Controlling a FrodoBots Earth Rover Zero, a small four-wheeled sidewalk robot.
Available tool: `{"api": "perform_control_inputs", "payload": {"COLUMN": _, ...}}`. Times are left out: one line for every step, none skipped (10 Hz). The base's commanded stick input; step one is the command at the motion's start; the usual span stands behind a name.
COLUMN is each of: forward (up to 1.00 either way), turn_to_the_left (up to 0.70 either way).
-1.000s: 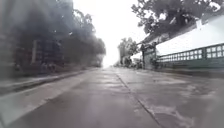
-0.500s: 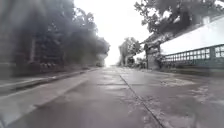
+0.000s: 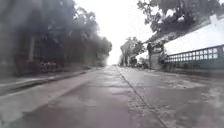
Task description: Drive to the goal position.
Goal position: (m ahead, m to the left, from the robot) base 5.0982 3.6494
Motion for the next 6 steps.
{"api": "perform_control_inputs", "payload": {"forward": 0.7, "turn_to_the_left": 0.0}}
{"api": "perform_control_inputs", "payload": {"forward": 0.7, "turn_to_the_left": 0.0}}
{"api": "perform_control_inputs", "payload": {"forward": 0.7, "turn_to_the_left": 0.0}}
{"api": "perform_control_inputs", "payload": {"forward": 0.7, "turn_to_the_left": 0.0}}
{"api": "perform_control_inputs", "payload": {"forward": 0.7, "turn_to_the_left": 0.0}}
{"api": "perform_control_inputs", "payload": {"forward": 0.7, "turn_to_the_left": 0.0}}
